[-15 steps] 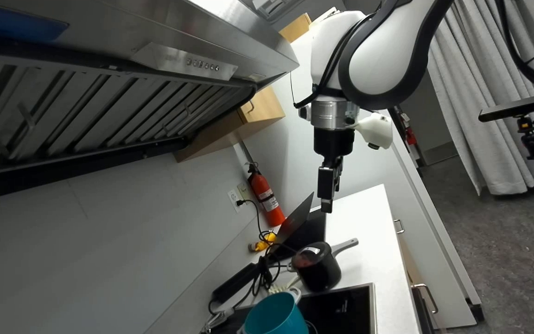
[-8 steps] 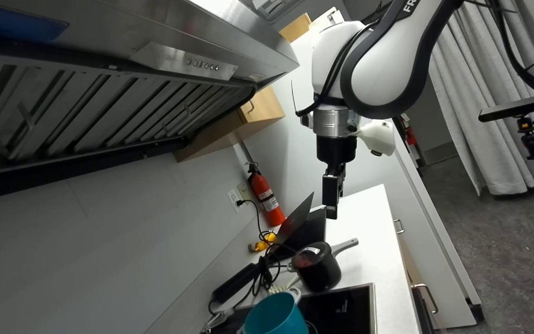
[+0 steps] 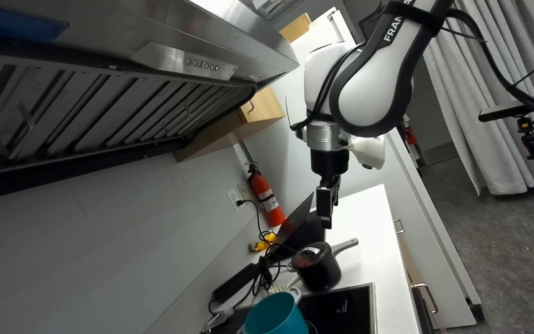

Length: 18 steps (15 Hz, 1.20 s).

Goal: Put the watermelon plush toy on the counter and close the pot

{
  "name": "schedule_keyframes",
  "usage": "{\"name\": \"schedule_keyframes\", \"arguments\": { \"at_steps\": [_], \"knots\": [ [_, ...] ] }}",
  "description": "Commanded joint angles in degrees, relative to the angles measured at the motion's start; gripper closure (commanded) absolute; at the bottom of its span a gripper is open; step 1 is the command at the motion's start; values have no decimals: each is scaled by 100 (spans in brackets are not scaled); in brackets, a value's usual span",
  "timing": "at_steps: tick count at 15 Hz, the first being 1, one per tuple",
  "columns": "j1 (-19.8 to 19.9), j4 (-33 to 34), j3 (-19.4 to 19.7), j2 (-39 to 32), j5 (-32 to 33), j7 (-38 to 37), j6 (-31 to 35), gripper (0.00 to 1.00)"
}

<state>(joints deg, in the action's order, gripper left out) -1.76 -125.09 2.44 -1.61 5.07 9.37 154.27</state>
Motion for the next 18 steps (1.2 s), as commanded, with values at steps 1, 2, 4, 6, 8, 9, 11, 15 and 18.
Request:
{"name": "schedule_keyframes", "arguments": {
  "at_steps": [1,2,4,6,8,9,11,15,18],
  "knots": [
    [124,452,-21,-481,154,-295,265,0],
    [134,519,-2,-586,199,-361,341,0],
    [148,642,20,-783,199,-444,471,0],
    [146,762,40,-988,199,-517,583,0],
    [117,908,73,-1177,252,-618,666,0],
    [100,994,92,-1265,283,-668,692,0],
    [50,1196,156,-1432,427,-829,747,0],
    [-50,1630,308,-1742,644,-1288,702,0],
    [-133,1888,403,-1969,710,-1611,661,0]
  ]
}}
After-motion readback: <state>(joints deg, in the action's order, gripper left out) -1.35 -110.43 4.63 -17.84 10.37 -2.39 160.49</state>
